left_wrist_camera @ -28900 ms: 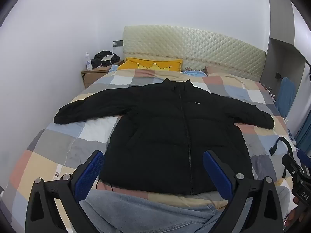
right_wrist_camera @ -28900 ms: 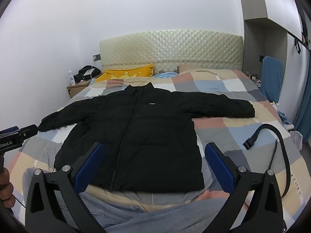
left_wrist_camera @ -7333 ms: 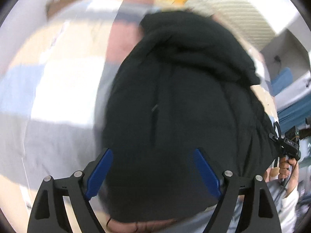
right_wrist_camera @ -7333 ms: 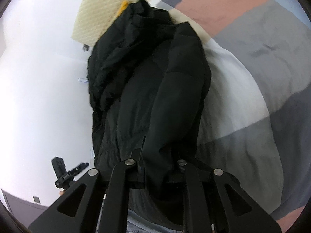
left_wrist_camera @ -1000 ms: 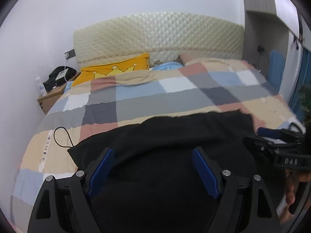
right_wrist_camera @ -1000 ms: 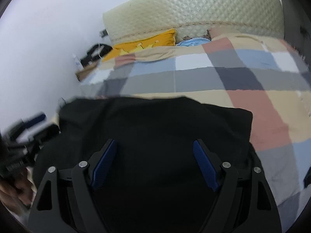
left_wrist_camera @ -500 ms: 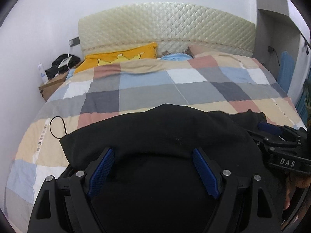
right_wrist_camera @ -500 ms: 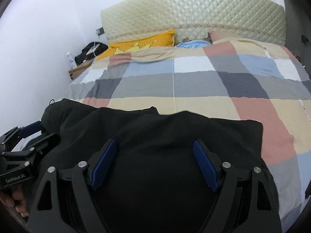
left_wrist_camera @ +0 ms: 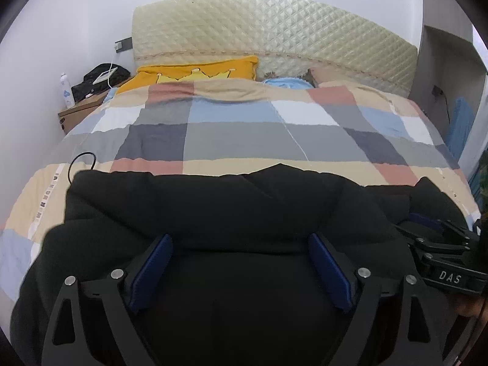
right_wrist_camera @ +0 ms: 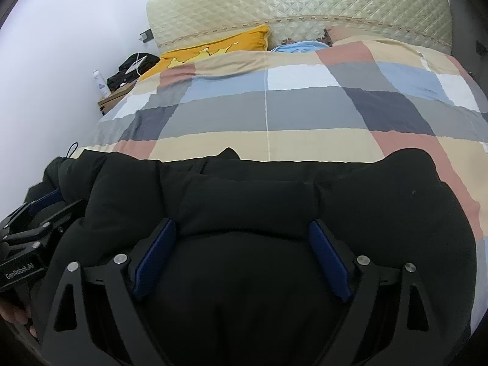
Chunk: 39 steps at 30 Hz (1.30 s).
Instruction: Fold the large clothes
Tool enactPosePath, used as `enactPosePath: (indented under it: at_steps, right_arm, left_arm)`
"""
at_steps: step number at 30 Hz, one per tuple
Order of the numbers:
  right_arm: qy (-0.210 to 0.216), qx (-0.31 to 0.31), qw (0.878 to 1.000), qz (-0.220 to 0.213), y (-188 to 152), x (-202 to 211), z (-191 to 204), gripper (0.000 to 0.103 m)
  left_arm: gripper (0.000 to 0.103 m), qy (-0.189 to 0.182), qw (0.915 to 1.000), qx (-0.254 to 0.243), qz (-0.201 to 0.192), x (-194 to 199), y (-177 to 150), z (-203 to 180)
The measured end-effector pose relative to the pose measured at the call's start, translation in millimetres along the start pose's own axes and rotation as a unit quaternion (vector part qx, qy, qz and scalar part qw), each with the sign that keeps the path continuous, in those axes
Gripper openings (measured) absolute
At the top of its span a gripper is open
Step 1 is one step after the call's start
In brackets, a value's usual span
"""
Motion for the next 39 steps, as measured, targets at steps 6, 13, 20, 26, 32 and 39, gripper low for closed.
enactPosePath:
  at_steps: [6,13,20,26,32,39]
  right_arm:
    - [-0.018,0.006,0.999,-0.027,-0.9,10.1,-2.6,0.089]
    - [-0.027,0.012,0.998,-0.062,-4.1,46.7,-16.2,0.089]
    - [0.005,0.002,0.999,-0.054,-12.5,63.7,-41.0,0.082]
    - [-0.002,0.029,0.999,-0.045,-19.1,47.7,-35.4,0.082]
    - [-0.007,0.042,0.998,-0.051,-30.7,35.3,-30.0,0.085]
    - [-0.035,0.031,0.996,-0.069,-31.5,44.7,-32.3,0.086]
  left_arm:
    - [0.091,0.009,0.9999,-0.006,0.007,1.5,-7.3,-0.5]
    - [0.091,0.014,0.9998,0.0,0.016,18.9,-11.0,1.4]
    - [0.09,0.014,0.9997,0.015,-0.013,65.6,-19.2,28.2]
    - [0.092,0.043,0.9978,0.042,-0.027,80.7,-25.7,60.5]
    - [0.099,0.019,0.9968,0.077,-0.009,60.8,-45.0,75.5]
    - [0.101,0.03,0.9962,0.081,-0.01,62.3,-50.3,73.5]
Point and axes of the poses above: each gripper's, at about its wrist camera, not at the fingertips, and x roughly against the way its jaws point, z to its left, y to its top, the point moved 10 cm from there along -x, roughly the way its jaws point, and after that the axes turned 11 degrees about -y, right-handed, at the moved point
